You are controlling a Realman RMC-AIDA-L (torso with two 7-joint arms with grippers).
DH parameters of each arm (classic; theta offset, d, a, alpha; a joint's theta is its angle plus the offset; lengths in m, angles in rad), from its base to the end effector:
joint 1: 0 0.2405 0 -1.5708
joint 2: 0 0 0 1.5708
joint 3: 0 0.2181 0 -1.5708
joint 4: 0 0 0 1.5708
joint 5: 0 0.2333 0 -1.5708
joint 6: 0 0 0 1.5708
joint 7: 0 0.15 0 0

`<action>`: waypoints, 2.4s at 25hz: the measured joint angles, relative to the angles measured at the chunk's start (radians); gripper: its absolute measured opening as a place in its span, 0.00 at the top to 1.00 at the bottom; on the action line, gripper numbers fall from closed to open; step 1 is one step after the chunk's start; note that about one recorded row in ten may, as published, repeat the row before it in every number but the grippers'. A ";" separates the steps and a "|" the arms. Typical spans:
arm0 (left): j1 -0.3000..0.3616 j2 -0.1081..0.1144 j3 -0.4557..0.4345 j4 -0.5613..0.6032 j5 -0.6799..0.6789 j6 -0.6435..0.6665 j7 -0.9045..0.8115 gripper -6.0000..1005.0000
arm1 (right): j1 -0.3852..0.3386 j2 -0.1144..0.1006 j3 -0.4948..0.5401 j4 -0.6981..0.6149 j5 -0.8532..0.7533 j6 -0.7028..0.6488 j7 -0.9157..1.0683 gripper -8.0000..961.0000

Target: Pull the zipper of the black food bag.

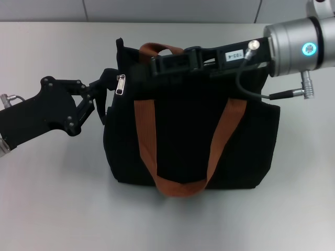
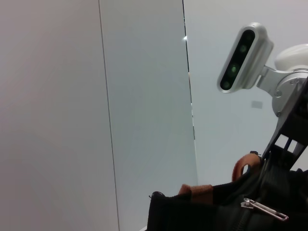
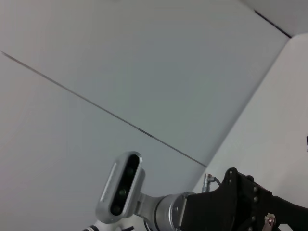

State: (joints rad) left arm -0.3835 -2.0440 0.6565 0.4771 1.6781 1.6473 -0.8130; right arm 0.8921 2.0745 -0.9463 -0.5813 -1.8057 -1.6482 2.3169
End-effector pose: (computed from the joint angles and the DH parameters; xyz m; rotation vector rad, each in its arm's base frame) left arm -0.2757 0.2959 0.0289 -2.4217 -0.1779 -0.9225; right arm 0.0883 0.3646 -0.0193 2.4196 -1.2779 -0.6590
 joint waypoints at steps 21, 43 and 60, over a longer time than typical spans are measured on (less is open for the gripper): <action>-0.026 -0.008 0.005 0.000 0.000 0.053 -0.018 0.95 | 0.066 0.007 -0.099 -0.005 -0.019 0.110 0.059 0.16; -0.030 -0.005 -0.025 -0.004 0.000 0.077 -0.061 0.94 | 0.037 0.006 -0.094 -0.016 0.001 0.073 0.022 0.16; -0.026 -0.005 -0.026 -0.001 0.000 0.078 -0.069 0.94 | 0.039 0.006 -0.101 -0.028 -0.001 0.077 0.017 0.16</action>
State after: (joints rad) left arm -0.4092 -2.0493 0.6304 0.4757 1.6781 1.7256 -0.8821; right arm 0.9315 2.0800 -1.0476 -0.6097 -1.8067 -1.5713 2.3342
